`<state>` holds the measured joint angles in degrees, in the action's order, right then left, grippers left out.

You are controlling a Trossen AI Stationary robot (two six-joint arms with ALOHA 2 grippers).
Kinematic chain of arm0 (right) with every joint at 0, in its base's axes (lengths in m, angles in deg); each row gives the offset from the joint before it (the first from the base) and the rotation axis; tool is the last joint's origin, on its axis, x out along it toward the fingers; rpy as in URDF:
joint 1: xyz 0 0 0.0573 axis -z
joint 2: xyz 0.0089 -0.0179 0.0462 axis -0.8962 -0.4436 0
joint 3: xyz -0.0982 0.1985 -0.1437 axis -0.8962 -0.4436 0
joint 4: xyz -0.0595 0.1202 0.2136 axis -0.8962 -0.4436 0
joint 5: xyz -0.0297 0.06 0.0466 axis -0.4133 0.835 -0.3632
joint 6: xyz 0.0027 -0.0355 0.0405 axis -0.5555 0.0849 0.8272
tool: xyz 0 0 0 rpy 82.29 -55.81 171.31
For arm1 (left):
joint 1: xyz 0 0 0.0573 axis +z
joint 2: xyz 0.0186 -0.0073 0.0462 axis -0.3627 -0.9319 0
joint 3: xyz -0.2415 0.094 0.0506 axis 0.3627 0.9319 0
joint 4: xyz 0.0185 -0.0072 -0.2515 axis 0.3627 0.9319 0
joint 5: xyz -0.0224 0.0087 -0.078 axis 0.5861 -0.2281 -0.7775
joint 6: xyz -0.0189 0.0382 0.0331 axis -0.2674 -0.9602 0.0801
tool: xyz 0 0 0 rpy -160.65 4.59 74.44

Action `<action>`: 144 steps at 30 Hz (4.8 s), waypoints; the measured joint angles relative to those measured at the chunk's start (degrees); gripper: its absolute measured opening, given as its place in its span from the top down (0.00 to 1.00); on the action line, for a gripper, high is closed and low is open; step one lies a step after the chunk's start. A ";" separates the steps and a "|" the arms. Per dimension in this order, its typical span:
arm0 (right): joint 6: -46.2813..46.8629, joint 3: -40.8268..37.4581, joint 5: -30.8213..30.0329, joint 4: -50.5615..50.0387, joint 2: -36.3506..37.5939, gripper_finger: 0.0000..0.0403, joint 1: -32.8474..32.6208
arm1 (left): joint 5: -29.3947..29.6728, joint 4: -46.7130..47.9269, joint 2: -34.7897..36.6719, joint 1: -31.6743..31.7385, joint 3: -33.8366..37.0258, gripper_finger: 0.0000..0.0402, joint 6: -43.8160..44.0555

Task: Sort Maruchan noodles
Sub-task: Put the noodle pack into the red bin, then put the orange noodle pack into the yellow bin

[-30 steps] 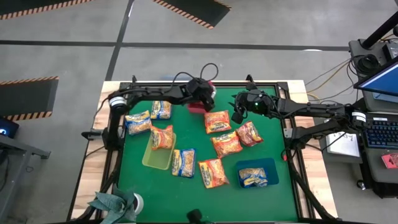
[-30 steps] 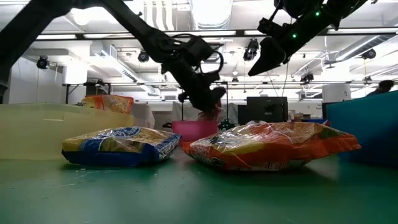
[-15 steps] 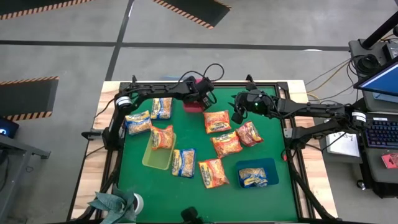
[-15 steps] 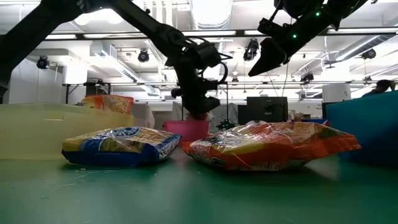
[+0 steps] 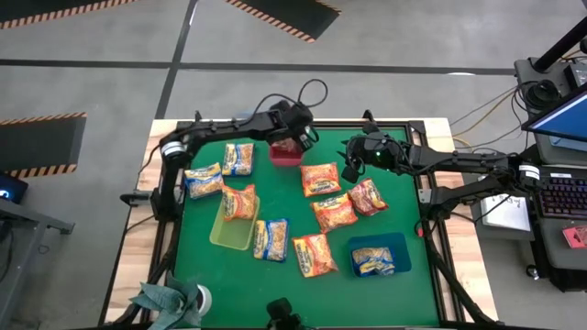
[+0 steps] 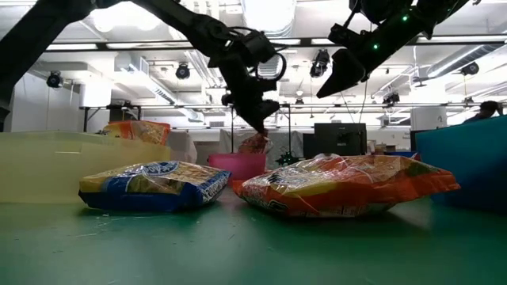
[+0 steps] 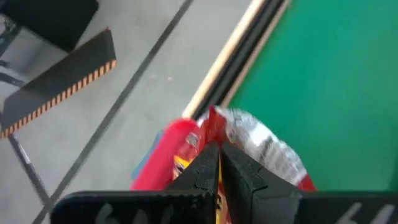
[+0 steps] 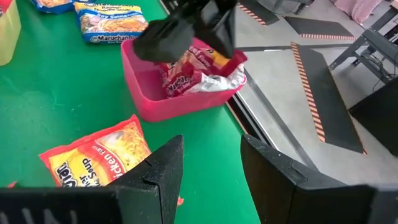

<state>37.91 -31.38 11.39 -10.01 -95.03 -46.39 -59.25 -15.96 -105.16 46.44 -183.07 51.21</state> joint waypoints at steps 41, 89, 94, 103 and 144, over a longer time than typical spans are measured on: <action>11.95 0.00 4.41 -0.17 0.00 0.63 0.00 | -14.14 -13.45 35.62 -14.59 36.42 1.00 -1.67; 46.97 -0.24 14.74 -6.55 -6.34 0.45 5.26 | -13.96 -48.98 9.73 -18.34 44.44 1.00 0.96; 46.29 -0.31 17.77 -7.86 -7.93 0.32 7.20 | -13.96 -49.33 7.02 -18.30 43.04 1.00 0.96; 41.88 -0.39 21.53 -3.65 -17.02 0.19 8.33 | -13.96 -51.50 4.28 -17.81 42.93 1.00 1.39; 31.46 -0.39 46.76 21.76 -31.15 0.84 11.50 | -13.37 -46.10 7.71 -17.41 43.21 1.00 2.78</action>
<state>69.37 -31.78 58.15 11.75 -126.18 -34.89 -72.62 -62.06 -97.45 29.03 -139.86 53.99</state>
